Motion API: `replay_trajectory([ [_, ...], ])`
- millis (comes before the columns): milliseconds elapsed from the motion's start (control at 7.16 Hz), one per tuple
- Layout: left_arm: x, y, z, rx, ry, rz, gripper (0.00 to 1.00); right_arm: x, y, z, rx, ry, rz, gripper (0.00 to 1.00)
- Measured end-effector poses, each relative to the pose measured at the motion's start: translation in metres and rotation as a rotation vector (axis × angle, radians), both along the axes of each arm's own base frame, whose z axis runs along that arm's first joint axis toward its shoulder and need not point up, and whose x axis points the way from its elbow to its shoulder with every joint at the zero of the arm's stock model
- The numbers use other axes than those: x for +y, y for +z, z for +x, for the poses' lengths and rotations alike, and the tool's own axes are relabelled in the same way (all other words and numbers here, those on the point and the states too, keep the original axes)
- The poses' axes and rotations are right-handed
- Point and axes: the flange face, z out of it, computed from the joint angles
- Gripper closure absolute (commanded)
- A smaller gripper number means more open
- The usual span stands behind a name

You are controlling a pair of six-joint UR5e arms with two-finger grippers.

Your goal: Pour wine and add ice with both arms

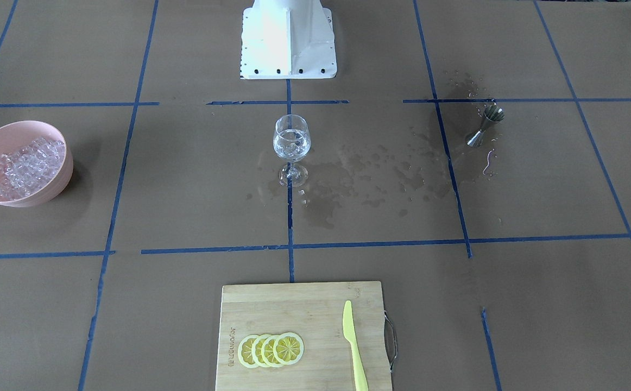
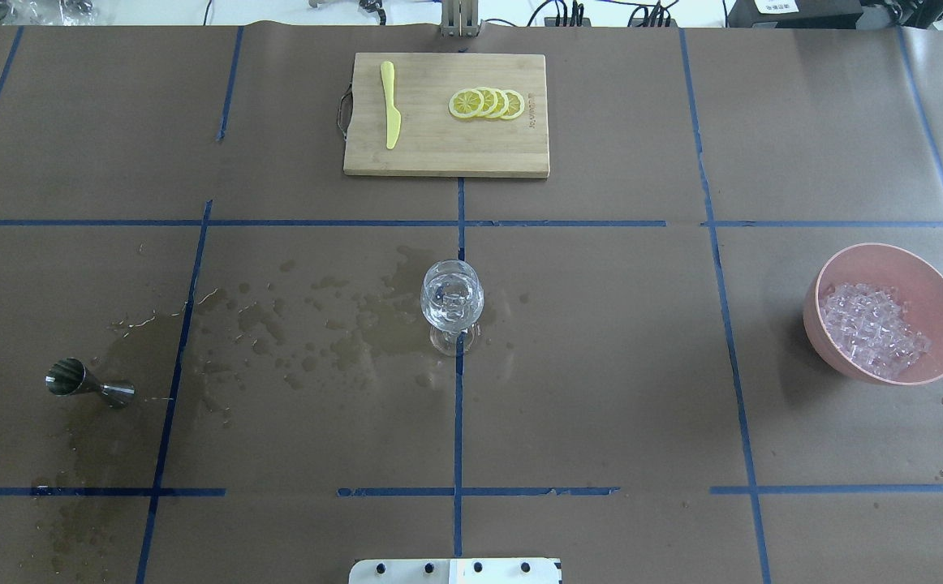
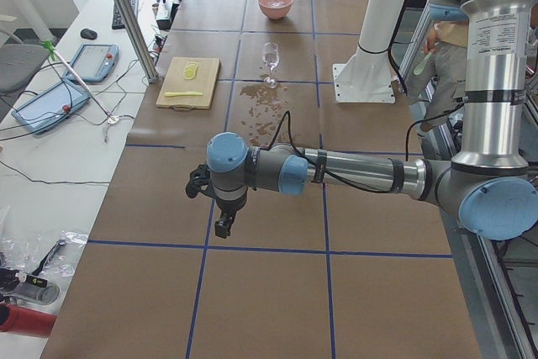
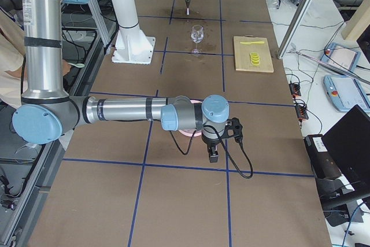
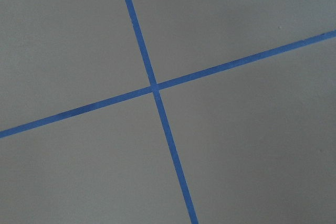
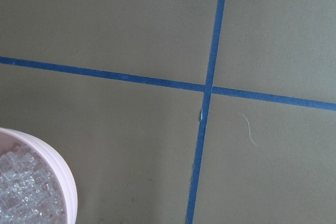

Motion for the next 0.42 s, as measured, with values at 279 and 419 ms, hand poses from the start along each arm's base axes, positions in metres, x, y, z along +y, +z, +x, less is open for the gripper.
replay_trajectory([
  [279, -0.0001, -0.0022, 0.0, 0.0, 0.0, 0.005, 0.0, 0.0009, -0.0011, -0.0003, -0.005, 0.0, 0.001, 0.0],
  [419, -0.0007, -0.0039, 0.0001, 0.001, 0.0, 0.009, 0.0, 0.0011, -0.0012, -0.0003, -0.005, 0.0, 0.001, 0.0],
])
